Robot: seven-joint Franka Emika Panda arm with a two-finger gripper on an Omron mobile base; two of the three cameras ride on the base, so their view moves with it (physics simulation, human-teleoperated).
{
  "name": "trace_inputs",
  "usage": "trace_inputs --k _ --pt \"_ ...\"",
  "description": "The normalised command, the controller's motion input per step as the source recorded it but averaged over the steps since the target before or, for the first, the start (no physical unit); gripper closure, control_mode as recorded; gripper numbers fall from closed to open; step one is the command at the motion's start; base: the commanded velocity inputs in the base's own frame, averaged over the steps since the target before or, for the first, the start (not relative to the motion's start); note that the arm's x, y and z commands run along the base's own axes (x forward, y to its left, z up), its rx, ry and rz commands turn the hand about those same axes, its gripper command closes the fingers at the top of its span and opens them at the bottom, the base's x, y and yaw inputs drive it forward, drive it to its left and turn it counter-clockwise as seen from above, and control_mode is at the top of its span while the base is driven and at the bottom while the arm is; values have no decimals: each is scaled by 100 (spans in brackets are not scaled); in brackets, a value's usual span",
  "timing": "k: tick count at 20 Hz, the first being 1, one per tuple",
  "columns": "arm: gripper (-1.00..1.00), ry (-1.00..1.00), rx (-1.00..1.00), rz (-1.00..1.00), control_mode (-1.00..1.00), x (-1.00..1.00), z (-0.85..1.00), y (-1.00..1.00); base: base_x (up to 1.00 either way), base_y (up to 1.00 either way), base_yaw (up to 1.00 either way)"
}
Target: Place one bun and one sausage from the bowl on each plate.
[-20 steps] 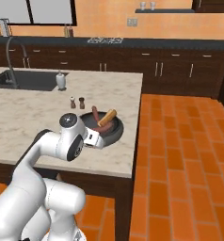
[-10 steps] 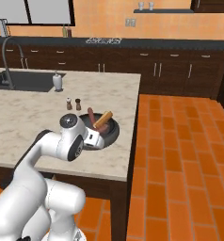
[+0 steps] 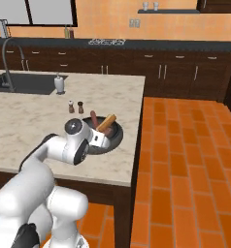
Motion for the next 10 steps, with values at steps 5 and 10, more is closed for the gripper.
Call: trace_inputs --k 5,10 --pt "-100 14 2 0 -100 53 1 0 0 0 0" --pt "-100 7 0 0 -100 27 0 0 0 0 0"
